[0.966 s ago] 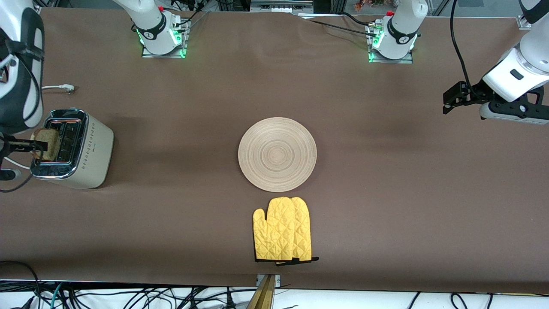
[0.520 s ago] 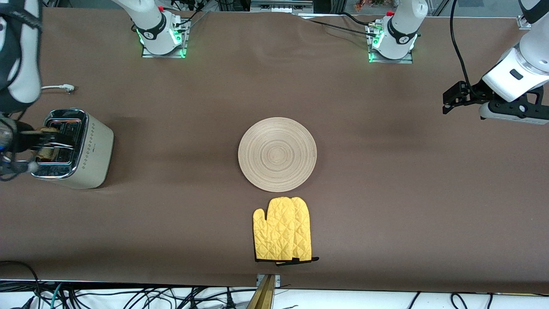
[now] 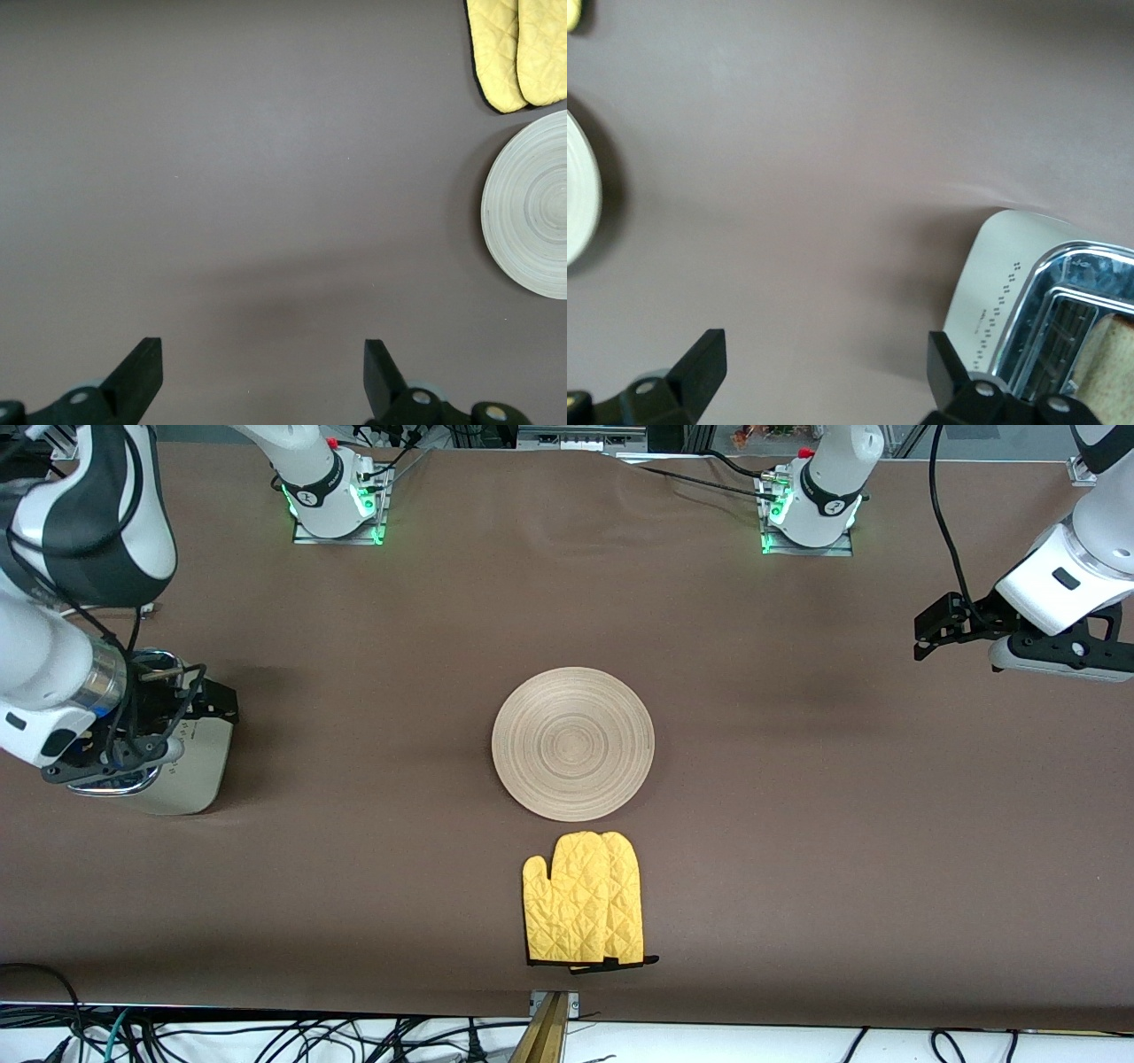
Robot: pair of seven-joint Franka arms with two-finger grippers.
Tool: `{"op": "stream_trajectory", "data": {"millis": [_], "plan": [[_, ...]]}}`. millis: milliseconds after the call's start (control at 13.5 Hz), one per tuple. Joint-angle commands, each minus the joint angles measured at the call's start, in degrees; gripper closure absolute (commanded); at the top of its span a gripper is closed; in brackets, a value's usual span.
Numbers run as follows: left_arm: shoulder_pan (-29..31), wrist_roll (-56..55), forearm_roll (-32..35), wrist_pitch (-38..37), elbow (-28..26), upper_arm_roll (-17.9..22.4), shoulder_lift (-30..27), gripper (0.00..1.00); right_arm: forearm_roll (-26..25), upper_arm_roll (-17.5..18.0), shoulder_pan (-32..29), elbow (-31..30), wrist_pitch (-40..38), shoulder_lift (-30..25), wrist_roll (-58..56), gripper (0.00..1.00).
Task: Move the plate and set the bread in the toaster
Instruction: 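Open the right gripper and raise it from the toaster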
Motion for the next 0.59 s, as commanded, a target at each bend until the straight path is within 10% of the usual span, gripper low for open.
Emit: {"op": "stream_trajectory", "data": {"millis": [0, 520], "plan": [[-0.2, -0.4, -0.7, -1.2, 1.8, 0.1, 0.9, 0.00, -5.6, 8.3, -5.8, -1.4, 1.1, -3.2, 7.9, 0.00], [-0.2, -0.4, -0.7, -1.2, 1.8, 0.1, 0.9, 0.00, -3.7, 11.6, -13.7, -7.7, 1.7, -10.6, 8.6, 0.00]]}}
